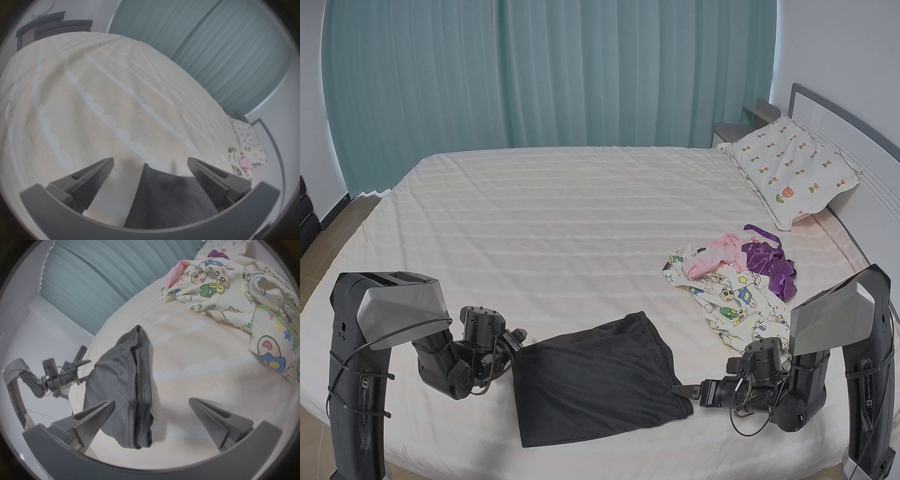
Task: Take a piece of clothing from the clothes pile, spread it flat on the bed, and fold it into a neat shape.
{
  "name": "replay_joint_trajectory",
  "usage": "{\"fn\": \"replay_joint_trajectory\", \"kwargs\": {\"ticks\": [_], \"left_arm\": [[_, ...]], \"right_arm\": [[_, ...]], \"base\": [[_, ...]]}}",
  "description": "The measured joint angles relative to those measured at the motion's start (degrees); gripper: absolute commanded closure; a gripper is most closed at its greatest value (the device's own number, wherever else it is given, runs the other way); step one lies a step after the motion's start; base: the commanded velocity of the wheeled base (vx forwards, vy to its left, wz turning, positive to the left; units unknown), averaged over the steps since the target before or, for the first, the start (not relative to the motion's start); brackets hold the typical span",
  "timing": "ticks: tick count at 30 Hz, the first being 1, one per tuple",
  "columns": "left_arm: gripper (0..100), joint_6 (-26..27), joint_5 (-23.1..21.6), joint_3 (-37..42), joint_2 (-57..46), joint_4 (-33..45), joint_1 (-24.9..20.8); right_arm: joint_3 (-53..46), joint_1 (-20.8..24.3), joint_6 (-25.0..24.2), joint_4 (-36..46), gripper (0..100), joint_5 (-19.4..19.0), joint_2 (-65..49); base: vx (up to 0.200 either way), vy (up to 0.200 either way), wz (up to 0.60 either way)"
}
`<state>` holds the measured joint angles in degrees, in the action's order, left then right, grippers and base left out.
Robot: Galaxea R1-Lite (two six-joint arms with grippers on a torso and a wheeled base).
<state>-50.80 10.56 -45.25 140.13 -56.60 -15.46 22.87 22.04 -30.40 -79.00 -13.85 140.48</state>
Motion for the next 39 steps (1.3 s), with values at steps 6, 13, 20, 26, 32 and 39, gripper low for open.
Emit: {"fn": "replay_joint_trajectory", "kwargs": {"ticks": [6, 13, 20, 26, 32, 39], "left_arm": [[0, -2.7, 0.0, 2.5, -2.1, 0.0, 0.5], [0, -3.2, -0.1, 3.9, -3.3, -0.1, 1.7], [0, -3.3, 0.0, 4.4, -3.5, -0.1, 2.1], [0, -3.3, 0.0, 4.7, -3.6, -0.1, 2.2], [0, -3.2, 0.0, 5.3, -3.7, 0.0, 2.2], [0, -3.1, 0.1, 6.0, -4.2, 0.0, 2.2]], "right_arm": [[-1.5, 0.5, 5.8, -3.6, 0, 0.1, 2.0], [-4.9, 1.7, 7.4, -9.9, 0, -1.1, 4.3], [-5.3, 4.6, 7.3, -10.0, 0, -2.0, 5.0], [-4.7, 4.5, 6.9, -10.0, 100, -1.8, 5.4], [-6.5, 4.1, 6.8, -10.0, 100, -1.5, 4.9], [-8.9, 3.9, 6.8, -10.0, 100, -1.6, 3.9]], "base": [[0.0, 0.0, 0.0], [0.0, 0.0, 0.0], [0.0, 0.0, 0.0], [0.0, 0.0, 0.0], [0.0, 0.0, 0.0], [0.0, 0.0, 0.0]]}}
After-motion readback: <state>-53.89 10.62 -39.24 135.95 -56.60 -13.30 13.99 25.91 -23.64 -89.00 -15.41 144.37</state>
